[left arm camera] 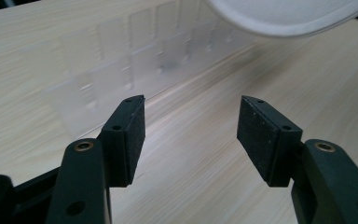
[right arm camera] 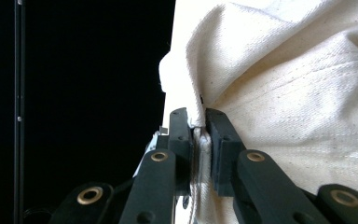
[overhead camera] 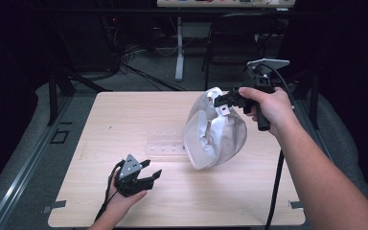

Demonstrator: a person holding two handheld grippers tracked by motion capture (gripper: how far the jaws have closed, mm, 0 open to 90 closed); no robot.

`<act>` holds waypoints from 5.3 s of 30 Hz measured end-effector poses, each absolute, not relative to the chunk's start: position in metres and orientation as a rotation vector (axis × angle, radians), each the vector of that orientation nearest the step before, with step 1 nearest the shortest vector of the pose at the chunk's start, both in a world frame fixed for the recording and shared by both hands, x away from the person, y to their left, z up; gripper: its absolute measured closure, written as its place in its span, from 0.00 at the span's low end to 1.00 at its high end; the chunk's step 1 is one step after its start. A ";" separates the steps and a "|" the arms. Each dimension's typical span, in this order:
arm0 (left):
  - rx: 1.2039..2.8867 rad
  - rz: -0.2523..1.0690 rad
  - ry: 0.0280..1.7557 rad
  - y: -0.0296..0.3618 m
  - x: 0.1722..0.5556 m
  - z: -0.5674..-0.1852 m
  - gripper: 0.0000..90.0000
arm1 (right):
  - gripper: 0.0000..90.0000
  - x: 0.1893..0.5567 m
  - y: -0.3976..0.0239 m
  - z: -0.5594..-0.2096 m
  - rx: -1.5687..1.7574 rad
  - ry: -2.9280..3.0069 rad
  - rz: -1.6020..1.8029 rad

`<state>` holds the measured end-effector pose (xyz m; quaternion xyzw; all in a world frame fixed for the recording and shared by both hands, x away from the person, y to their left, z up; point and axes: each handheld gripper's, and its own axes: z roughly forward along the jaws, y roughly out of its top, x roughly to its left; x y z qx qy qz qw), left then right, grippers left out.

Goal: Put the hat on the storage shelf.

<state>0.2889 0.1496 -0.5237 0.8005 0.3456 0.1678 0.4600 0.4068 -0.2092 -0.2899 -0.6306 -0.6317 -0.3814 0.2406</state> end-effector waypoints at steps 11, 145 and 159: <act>1.962 0.371 0.727 0.098 0.291 -0.503 0.46 | 0.91 0.417 -0.208 -0.294 -1.758 -1.682 -1.087; 1.909 0.291 0.633 0.118 0.362 -0.535 0.95 | 0.91 0.422 -0.118 -0.319 -1.609 -1.848 -0.981; 1.886 0.280 0.830 0.110 0.357 -0.551 0.95 | 0.81 0.436 -0.129 -0.331 -1.698 -1.807 -1.043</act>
